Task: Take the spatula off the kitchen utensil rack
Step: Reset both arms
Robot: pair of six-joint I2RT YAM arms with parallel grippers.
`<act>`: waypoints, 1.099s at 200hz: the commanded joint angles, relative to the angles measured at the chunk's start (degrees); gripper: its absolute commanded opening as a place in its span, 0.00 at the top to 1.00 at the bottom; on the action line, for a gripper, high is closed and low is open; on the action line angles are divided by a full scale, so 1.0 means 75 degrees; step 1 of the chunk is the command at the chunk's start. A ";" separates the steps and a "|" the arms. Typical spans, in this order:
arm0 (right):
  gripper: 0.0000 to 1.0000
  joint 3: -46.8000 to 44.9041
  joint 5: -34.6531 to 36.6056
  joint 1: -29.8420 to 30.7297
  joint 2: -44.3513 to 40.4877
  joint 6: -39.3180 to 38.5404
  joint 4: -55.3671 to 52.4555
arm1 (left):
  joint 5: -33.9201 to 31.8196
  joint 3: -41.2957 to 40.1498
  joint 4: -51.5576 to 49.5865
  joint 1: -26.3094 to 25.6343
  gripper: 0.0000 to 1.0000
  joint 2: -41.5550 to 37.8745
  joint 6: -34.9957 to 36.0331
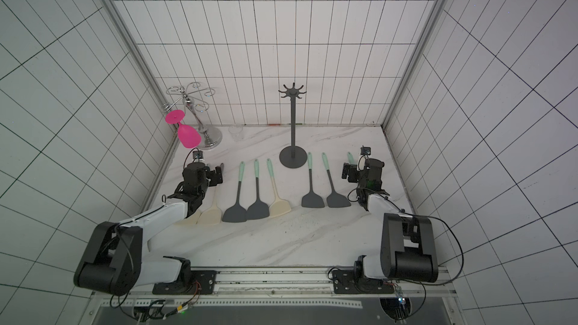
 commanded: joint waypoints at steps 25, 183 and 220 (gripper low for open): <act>0.02 -0.0469 0.0236 0.0052 -0.0699 -0.0307 0.0056 | 0.1123 -0.0527 0.3096 0.1096 0.01 0.1100 -0.0114; 0.02 -0.1181 0.0552 0.0531 0.1125 0.0238 0.2690 | 0.1601 -0.0819 0.3819 0.1112 0.01 0.1466 0.0075; 0.01 -0.1190 0.0574 0.0527 0.1163 0.0230 0.2799 | 0.1597 -0.0818 0.3821 0.1113 0.01 0.1466 0.0078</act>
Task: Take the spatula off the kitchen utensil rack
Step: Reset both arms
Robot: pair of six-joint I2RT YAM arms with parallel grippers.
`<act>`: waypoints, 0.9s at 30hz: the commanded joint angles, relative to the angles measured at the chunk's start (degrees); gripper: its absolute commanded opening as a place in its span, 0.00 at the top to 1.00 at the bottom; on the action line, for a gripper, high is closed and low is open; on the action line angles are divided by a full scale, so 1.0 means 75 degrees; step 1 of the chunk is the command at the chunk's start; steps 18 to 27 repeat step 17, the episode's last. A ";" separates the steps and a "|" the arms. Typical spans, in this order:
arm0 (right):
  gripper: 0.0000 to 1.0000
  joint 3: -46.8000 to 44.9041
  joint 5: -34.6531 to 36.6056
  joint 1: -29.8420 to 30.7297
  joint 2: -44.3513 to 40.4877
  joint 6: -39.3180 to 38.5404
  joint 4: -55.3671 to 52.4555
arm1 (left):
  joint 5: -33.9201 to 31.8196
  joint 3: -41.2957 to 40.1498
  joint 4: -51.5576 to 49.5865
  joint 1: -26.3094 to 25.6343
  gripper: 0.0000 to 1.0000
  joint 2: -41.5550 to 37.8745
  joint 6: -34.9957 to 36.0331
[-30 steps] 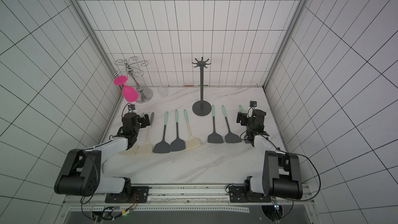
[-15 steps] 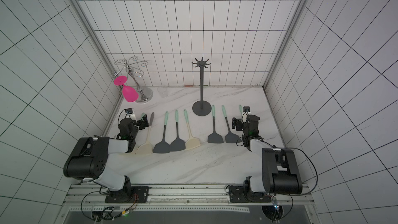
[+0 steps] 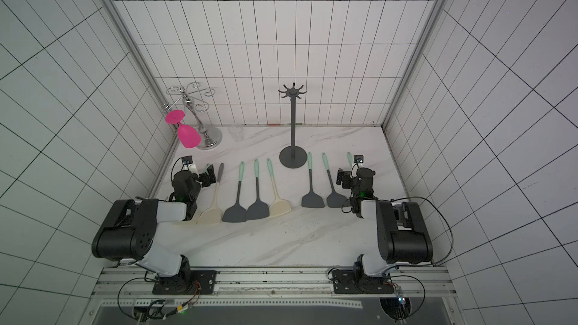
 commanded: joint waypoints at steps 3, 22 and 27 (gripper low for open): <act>0.01 -0.0161 0.0131 -0.0023 0.0032 0.0101 0.0250 | -0.0032 0.0132 0.0009 -0.0033 0.01 -0.0131 0.0014; 0.01 -0.0185 0.0214 0.0027 0.0043 0.0087 0.0299 | -0.0038 0.0125 0.0009 -0.0033 0.01 -0.0134 0.0010; 0.01 -0.0185 0.0214 0.0027 0.0043 0.0087 0.0299 | -0.0038 0.0125 0.0009 -0.0033 0.01 -0.0134 0.0010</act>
